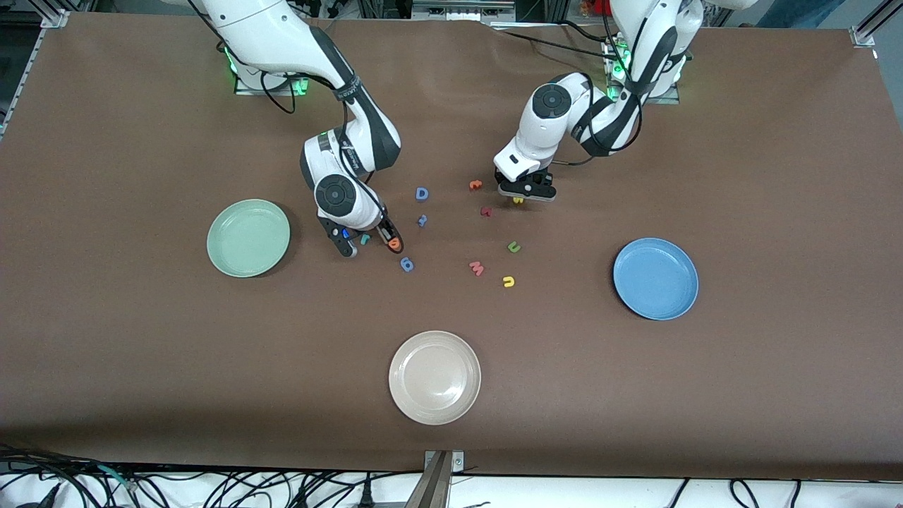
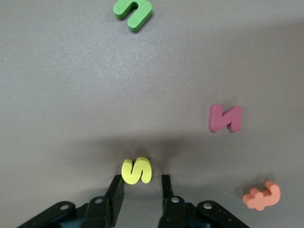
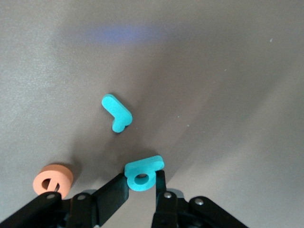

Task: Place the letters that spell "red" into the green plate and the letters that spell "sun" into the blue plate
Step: 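Place the teal b on the green plate while the left gripper lifts s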

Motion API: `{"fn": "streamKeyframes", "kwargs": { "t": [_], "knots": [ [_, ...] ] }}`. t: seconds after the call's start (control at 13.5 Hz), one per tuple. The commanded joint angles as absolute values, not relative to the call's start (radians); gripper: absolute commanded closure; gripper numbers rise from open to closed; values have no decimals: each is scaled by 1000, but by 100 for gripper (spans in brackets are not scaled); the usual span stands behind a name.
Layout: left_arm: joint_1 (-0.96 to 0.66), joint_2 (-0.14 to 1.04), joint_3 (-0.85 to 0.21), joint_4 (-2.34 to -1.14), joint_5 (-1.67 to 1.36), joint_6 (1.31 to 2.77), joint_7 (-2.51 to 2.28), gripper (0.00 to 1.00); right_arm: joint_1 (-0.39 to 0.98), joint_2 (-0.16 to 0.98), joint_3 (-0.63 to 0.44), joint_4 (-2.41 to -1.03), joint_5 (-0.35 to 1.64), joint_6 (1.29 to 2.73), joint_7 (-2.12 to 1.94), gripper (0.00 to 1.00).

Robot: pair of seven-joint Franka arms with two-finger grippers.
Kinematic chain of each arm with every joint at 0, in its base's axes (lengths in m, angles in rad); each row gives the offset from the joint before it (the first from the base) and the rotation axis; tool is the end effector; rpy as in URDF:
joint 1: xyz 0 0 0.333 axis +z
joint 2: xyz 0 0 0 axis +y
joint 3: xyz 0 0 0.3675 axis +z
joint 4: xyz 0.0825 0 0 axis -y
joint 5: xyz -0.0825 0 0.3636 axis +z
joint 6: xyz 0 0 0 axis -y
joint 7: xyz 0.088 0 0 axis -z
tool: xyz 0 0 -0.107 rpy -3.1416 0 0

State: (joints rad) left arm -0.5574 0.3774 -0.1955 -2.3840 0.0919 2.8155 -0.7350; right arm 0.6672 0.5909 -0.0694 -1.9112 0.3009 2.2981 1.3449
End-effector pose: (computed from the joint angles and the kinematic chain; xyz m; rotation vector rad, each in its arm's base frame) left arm 0.3749 -0.3572 0.2390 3.0664 -0.1356 0.0316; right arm 0.5085 0.3579 0.2282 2.7017 -1.4108 -0.3780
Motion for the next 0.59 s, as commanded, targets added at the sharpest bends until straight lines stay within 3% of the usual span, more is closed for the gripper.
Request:
{"fn": "streamKeyframes", "kwargs": {
  "t": [0.0,0.52],
  "knots": [
    [-566,406,-190,-2352,127,2824,-793,60,666,534,-81,-1914,316,2243,1330,100],
    [-566,423,-190,-2342,127,2824,-811,63,664,411,-311,-1832,313,1835,1048,100]
  ]
}}
